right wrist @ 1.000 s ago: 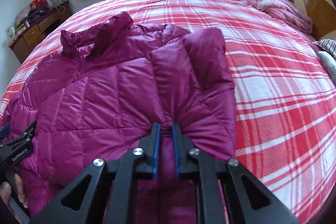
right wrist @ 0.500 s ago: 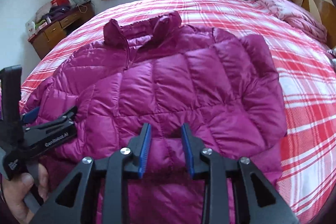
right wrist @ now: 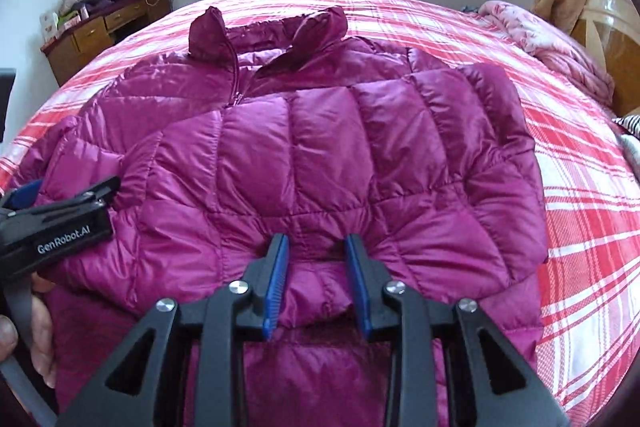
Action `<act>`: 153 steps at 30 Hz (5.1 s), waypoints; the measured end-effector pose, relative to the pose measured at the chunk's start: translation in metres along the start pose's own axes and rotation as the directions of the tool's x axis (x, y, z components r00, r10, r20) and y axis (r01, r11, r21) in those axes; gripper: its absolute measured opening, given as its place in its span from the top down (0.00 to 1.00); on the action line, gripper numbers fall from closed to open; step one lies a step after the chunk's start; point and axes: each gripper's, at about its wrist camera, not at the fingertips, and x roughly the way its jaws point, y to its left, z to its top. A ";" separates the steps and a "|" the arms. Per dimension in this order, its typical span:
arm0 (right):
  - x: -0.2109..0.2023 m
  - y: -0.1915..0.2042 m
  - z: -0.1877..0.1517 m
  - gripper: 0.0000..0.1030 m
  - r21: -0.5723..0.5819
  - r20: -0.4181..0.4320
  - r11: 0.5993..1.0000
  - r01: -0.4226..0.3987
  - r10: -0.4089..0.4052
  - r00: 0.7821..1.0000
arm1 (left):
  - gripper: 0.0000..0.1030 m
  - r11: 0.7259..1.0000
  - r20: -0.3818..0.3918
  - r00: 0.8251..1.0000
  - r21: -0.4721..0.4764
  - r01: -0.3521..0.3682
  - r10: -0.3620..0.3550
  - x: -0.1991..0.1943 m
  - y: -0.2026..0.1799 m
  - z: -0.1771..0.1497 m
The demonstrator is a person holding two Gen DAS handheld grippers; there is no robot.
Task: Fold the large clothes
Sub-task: 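Move the left tool to the jacket side edge nearest it, then grasp the other sleeve with the left tool and fold it across the body, then open the left tool to release the sleeve onto the jacket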
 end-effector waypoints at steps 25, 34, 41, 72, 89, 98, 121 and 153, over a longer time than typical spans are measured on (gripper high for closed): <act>-0.003 -0.007 -0.004 0.61 0.037 0.028 0.997 -0.063 0.062 0.998 | 0.01 0.991 0.105 0.991 0.091 -0.097 0.088 -0.082 0.141 -0.023; -0.003 -0.004 -0.004 0.51 0.023 0.028 0.997 -0.072 0.071 0.997 | 0.01 0.981 0.024 0.981 0.030 -0.193 0.192 -0.100 0.240 -0.097; -0.038 -0.015 -0.012 0.47 0.070 0.060 0.993 -0.096 0.092 0.994 | 0.01 0.993 -0.033 0.993 -0.020 -0.117 0.117 -0.108 0.262 -0.133; -0.059 -0.018 -0.060 0.37 0.019 0.078 1.000 -0.020 0.019 0.997 | 0.87 0.951 0.329 0.919 0.143 -0.275 0.217 -0.197 0.223 -0.017; -0.079 -0.044 -0.056 0.37 0.062 0.147 0.998 0.032 -0.041 0.988 | 0.89 0.963 0.324 0.944 0.270 -0.022 -0.069 -0.204 0.097 0.019; -0.070 -0.060 -0.059 0.37 0.134 0.114 0.991 -0.011 -0.004 0.993 | 0.89 0.929 0.300 0.931 0.358 0.090 -0.206 -0.205 0.023 0.027; -0.060 -0.054 -0.063 0.34 0.111 0.075 0.994 0.002 -0.010 0.997 | 0.89 0.873 0.134 0.923 0.398 0.282 -0.360 -0.135 -0.114 0.009; -0.043 -0.001 -0.033 0.78 0.043 -0.060 0.987 -0.155 0.158 0.986 | 0.18 0.993 0.100 0.990 0.076 0.091 -0.099 -0.039 0.090 0.000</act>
